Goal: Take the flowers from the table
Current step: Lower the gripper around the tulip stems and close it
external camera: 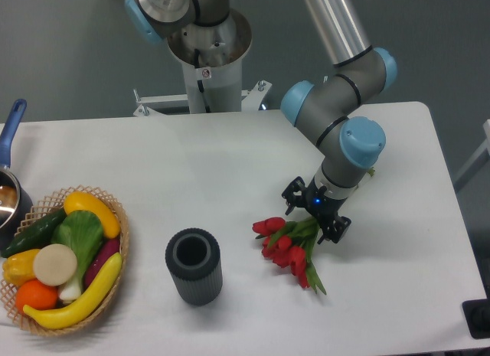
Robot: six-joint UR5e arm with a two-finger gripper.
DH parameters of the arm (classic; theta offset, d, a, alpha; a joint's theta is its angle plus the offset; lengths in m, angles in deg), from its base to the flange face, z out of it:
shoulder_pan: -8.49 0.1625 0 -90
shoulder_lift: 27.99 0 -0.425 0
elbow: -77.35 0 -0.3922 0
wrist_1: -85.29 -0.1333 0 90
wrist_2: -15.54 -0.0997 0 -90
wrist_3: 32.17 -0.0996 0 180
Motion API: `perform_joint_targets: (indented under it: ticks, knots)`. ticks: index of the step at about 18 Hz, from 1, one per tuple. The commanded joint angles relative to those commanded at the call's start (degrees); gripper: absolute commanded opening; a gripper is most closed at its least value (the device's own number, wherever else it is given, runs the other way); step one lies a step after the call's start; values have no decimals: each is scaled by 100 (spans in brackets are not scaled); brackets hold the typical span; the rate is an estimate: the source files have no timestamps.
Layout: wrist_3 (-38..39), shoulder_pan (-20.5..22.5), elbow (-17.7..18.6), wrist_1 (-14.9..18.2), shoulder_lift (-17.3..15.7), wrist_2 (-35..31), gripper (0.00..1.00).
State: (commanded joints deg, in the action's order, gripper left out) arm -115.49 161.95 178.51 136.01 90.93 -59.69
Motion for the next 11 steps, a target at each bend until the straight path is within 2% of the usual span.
perform_joint_targets:
  ticks: [1,5,9,11]
  knots:
    - [0,0,0,-9,0,0,88]
    - [-9,0,0,-18,0,-9,78]
    - [-9,0,-26,-18,-9,-9,60]
    - [-9,0,-53,-18,-9,-9,47]
